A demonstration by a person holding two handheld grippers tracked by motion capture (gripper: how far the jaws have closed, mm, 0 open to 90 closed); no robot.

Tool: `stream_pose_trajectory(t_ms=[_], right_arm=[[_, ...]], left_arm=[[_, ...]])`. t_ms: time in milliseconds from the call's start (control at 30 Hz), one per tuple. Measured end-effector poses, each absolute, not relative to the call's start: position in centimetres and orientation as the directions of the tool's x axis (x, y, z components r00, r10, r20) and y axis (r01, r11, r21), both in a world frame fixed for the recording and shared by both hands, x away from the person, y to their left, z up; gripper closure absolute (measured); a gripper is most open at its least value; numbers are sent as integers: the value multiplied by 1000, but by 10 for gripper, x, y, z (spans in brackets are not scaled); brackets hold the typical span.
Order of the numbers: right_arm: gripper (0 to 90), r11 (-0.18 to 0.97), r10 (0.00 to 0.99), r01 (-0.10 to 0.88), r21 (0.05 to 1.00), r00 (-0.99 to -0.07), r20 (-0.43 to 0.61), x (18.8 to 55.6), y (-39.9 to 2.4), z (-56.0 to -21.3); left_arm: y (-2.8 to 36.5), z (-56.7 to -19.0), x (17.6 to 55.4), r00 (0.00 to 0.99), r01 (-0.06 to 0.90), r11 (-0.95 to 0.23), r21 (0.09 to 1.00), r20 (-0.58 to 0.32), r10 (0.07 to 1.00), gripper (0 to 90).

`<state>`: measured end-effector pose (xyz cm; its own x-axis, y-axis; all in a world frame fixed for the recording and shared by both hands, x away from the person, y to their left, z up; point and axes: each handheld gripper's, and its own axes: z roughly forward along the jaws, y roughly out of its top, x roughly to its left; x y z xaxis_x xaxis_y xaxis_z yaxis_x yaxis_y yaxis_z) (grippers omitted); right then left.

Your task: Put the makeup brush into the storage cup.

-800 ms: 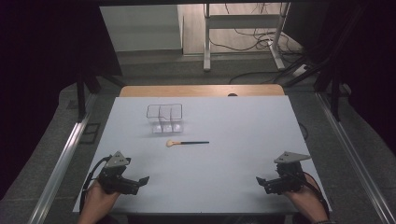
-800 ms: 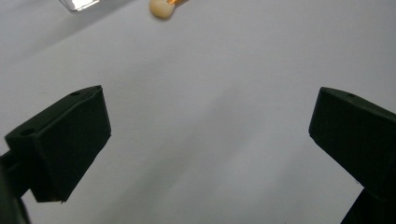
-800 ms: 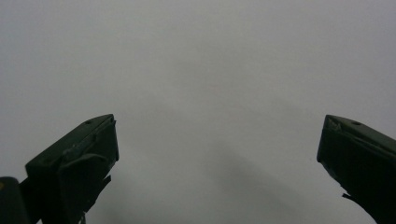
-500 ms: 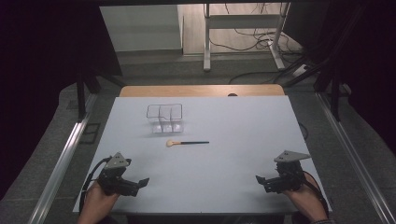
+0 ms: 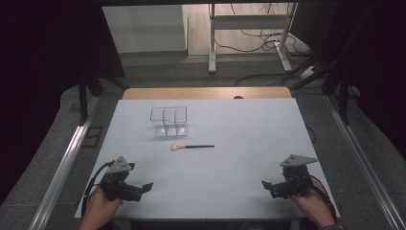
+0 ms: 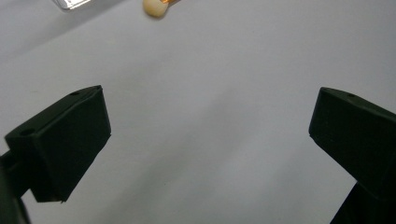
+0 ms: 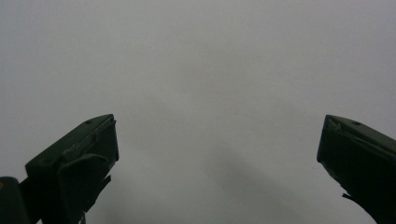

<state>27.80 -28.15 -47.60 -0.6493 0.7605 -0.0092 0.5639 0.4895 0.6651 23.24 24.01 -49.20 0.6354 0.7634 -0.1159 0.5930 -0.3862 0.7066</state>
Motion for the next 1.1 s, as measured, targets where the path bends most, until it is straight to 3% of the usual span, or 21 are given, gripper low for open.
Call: stream_pose_trajectory(t_ms=[1100], right_arm=[[0,497,761,565,659,-649,-19,281,-282,-476]], left_arm=[[229,-489,269,596,638,-375,673,-123,794,0]])
